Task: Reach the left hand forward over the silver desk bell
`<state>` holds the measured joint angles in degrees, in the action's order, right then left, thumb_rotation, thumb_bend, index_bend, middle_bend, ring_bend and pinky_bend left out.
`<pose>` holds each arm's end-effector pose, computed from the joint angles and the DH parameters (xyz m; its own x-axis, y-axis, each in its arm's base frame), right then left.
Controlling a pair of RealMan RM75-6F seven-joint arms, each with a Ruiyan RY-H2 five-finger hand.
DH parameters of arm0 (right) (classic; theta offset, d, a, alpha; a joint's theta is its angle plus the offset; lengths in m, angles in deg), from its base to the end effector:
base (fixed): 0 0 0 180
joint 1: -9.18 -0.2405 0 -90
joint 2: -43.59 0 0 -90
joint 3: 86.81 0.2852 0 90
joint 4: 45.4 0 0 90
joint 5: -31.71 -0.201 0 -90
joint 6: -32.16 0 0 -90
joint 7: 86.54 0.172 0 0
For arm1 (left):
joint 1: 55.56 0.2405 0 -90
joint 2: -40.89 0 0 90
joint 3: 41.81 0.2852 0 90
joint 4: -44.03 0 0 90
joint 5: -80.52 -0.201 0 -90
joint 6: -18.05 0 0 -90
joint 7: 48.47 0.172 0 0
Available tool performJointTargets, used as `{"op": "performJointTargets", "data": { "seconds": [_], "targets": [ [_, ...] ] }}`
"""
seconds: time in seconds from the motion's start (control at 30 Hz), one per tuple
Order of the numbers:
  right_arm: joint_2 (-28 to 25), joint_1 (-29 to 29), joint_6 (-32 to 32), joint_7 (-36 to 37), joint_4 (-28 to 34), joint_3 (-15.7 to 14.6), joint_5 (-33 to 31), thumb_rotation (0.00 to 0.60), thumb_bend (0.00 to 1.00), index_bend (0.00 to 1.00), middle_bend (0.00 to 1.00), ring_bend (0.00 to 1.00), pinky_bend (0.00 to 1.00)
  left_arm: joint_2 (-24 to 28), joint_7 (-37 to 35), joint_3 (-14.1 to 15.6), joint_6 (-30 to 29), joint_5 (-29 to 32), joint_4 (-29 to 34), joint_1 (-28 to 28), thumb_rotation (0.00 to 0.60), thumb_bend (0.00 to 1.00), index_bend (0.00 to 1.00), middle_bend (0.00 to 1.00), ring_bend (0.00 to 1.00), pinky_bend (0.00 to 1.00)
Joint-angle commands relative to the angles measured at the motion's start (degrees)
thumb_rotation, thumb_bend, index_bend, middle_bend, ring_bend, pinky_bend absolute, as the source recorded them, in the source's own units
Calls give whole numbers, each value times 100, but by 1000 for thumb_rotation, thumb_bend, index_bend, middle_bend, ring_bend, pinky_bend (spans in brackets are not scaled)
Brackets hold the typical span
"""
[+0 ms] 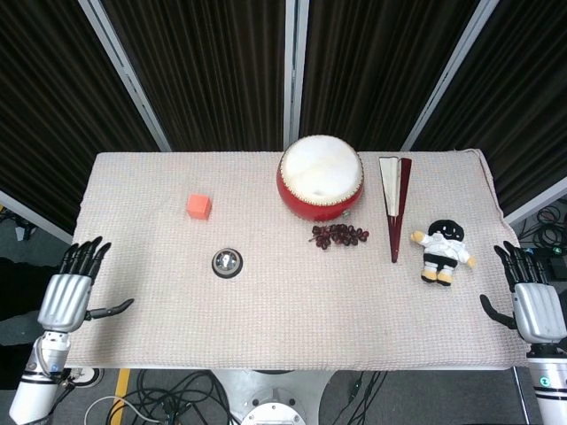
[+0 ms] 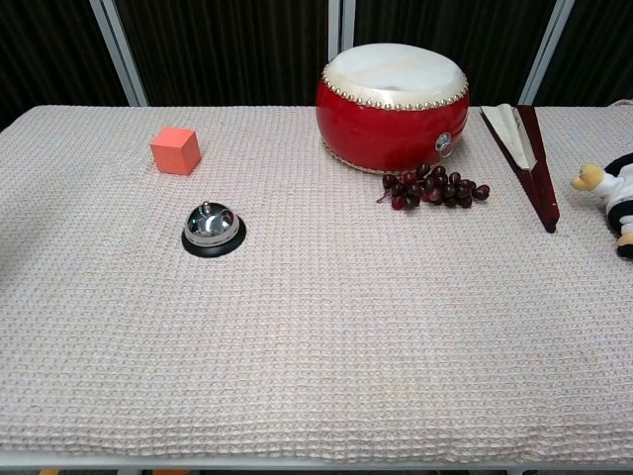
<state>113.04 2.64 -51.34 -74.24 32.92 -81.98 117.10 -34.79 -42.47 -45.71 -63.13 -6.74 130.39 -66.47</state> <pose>-0.3670 -0.2310 0.1756 0.3310 0.0289 0.9432 -0.9435 -0.0062 0.3313 -0.3099 0.2479 0.1089 0.4075 0.0138 0.9131 0.9060 -0.1311 -0.4024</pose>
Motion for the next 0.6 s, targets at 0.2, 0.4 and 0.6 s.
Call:
{"op": "performJointTargets", "data": {
  "seconds": [0.2,0.4,0.6],
  "targets": [
    [-106,54,-185,-129,120,-13,117,600,236,0,0,0,0,-437,132,-51,657,-147,-108,-589,167,0,19,0,0,0],
    [-174,35,-158,-184,234,16,89,600,235,0,0,0,0,-923,7,28,1123,-223,-251,-957,171,0,19,0,0,0],
    [-140,22,5,-112,123,24,-58,600,235,0,0,0,0,-1348,-204,64,1434,-529,-170,-1401,232,0,19,0,0,0]
  ]
}}
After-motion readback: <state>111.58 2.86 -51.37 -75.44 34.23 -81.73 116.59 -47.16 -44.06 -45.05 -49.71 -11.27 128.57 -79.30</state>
